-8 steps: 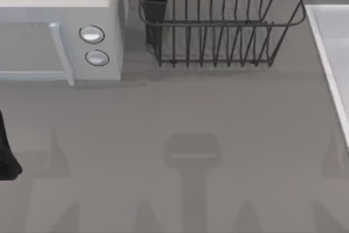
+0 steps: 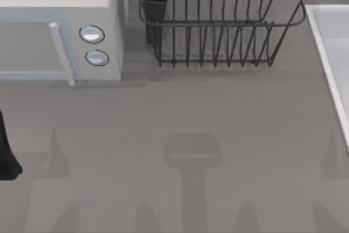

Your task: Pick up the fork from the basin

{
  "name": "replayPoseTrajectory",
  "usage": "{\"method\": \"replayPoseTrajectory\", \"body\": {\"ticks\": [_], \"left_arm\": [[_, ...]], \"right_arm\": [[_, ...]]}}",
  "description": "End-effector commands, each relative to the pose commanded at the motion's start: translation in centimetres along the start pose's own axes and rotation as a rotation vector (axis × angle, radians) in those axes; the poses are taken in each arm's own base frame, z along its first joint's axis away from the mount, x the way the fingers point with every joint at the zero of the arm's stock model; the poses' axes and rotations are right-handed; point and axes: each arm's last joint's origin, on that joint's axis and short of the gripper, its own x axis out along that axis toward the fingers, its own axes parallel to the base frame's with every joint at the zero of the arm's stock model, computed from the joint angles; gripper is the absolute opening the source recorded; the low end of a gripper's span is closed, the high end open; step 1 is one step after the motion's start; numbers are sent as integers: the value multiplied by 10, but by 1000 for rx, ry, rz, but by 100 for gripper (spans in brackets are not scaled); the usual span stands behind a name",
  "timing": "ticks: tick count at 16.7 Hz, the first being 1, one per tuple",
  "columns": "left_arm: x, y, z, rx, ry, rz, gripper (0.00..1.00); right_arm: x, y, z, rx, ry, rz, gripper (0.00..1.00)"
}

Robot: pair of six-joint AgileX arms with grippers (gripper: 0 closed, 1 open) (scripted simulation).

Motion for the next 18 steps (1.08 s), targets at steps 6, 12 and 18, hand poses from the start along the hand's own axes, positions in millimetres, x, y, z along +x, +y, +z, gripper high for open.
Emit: {"method": "replayPoseTrajectory", "body": {"ticks": [6,12,18], "left_arm": [[0,0,0,0,0,0,100],[0,0,0,0,0,0,100],[0,0,0,0,0,0,100]], "right_arm": [[0,0,0,0,0,0,100],[0,0,0,0,0,0,100],[0,0,5,-2,18,-3,100]]}}
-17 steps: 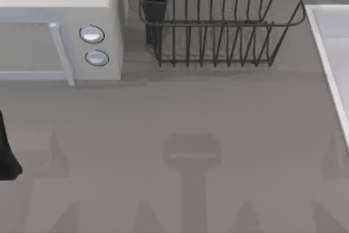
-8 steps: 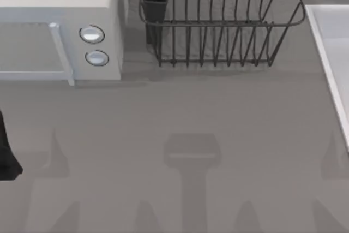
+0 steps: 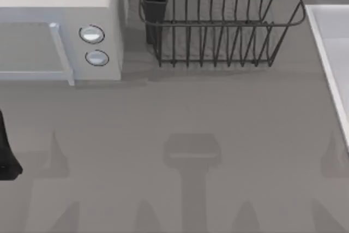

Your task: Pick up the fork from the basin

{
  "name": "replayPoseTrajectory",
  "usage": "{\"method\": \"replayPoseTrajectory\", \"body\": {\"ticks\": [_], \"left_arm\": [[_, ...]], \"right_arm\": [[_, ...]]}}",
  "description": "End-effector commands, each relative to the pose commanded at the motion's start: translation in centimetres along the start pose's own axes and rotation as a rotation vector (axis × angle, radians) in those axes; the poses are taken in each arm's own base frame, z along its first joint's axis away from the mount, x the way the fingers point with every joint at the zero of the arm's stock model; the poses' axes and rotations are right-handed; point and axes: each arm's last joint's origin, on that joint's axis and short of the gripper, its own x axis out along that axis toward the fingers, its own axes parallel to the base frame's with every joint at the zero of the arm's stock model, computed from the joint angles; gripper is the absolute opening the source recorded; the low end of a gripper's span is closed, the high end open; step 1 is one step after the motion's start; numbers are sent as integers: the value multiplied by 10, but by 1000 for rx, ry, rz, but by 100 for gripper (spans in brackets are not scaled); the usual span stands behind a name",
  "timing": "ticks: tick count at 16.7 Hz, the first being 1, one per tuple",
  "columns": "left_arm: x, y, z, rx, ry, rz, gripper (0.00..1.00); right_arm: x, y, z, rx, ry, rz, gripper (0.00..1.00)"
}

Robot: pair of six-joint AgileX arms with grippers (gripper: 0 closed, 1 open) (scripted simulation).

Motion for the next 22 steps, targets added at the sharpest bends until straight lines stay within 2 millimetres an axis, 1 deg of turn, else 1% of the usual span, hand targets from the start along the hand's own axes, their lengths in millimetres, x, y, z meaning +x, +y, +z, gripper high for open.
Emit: {"method": "replayPoseTrajectory", "body": {"ticks": [3,6,8,10,13,15,16,17,19,22], "left_arm": [[0,0,0,0,0,0,100],[0,0,0,0,0,0,100],[0,0,0,0,0,0,100],[0,0,0,0,0,0,100],[0,0,0,0,0,0,100],[0,0,0,0,0,0,100],[0,0,0,0,0,0,100],[0,0,0,0,0,0,100],[0,0,0,0,0,0,100],[0,0,0,0,0,0,100]], "right_arm": [[2,-1,19,-9,72,-10,100],[13,-3,51,-22,194,-25,100],[27,-5,75,-32,297,-36,100],[50,-8,99,-41,414,-46,100],[97,-16,128,-52,607,-57,100],[137,-23,138,-56,743,-61,100],[158,-28,140,-57,811,-61,100],[180,-32,140,-57,879,-61,100],[223,-43,131,-54,1012,-57,100],[280,-60,103,-42,1197,-46,100]]}}
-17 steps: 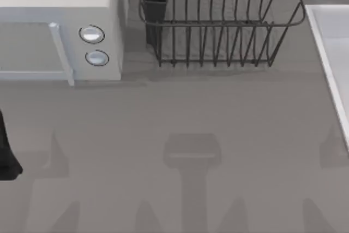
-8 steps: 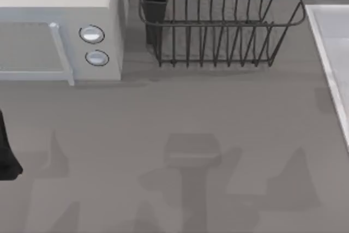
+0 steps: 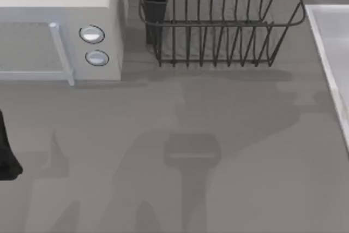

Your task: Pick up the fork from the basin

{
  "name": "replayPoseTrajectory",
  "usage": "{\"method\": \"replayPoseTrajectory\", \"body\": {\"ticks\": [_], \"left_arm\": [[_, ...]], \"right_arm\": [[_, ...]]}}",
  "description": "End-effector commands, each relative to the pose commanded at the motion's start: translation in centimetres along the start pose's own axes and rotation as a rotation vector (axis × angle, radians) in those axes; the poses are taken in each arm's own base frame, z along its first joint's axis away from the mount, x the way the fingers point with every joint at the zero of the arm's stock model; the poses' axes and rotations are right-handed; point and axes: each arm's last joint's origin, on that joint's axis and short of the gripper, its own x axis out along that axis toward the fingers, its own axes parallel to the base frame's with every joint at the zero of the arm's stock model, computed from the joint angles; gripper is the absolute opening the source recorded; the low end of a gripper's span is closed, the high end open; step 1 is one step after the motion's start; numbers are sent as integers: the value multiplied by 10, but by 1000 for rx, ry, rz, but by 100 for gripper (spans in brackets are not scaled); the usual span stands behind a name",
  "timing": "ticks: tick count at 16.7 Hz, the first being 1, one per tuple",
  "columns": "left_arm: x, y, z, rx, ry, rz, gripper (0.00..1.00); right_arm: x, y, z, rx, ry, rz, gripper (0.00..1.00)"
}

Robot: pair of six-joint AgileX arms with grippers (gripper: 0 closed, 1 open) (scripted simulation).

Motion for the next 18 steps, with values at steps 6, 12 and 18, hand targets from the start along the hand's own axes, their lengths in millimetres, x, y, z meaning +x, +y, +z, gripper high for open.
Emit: {"method": "replayPoseTrajectory", "body": {"ticks": [6,12,18], "left_arm": [[0,0,0,0,0,0,100],[0,0,0,0,0,0,100],[0,0,0,0,0,0,100]], "right_arm": [[96,-23,36,3,275,43,100],[128,-30,39,6,356,60,100],[143,-27,36,1,361,61,100]]}}
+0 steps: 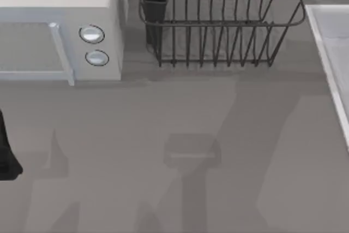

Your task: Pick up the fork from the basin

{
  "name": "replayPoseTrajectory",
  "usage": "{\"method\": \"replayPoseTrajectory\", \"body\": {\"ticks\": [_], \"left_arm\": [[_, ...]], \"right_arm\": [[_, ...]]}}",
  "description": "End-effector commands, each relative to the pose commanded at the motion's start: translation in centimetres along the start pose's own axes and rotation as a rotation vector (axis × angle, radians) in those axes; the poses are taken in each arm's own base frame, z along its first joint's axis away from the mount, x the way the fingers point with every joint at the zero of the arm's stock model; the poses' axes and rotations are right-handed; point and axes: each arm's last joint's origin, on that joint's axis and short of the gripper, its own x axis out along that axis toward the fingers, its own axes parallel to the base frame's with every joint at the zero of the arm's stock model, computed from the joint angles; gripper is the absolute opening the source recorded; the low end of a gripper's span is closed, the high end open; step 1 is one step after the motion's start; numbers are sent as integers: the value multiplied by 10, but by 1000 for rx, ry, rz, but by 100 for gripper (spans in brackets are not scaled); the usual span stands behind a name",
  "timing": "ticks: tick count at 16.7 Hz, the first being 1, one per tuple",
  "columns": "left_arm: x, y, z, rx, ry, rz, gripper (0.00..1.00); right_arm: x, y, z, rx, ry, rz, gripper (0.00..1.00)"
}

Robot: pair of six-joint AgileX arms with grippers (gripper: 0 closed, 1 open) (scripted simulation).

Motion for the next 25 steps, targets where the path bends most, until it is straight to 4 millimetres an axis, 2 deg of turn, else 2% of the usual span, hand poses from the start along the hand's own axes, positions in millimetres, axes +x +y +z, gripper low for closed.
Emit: {"method": "replayPoseTrajectory", "body": {"ticks": [2,5,8,10,13,25], "left_arm": [[0,0,0,0,0,0,100],[0,0,0,0,0,0,100],[0,0,0,0,0,0,100],[0,0,0,0,0,0,100],[0,0,0,0,0,0,100],[0,0,0,0,0,0,100]], "right_arm": [[27,-1,3,1,0,0,100],[78,-3,6,3,-25,-5,100],[121,-3,1,4,-14,-3,100],[132,-2,-1,5,-6,-1,100],[132,-2,-1,5,-6,-1,100],[132,-2,-1,5,-6,-1,10]]}}
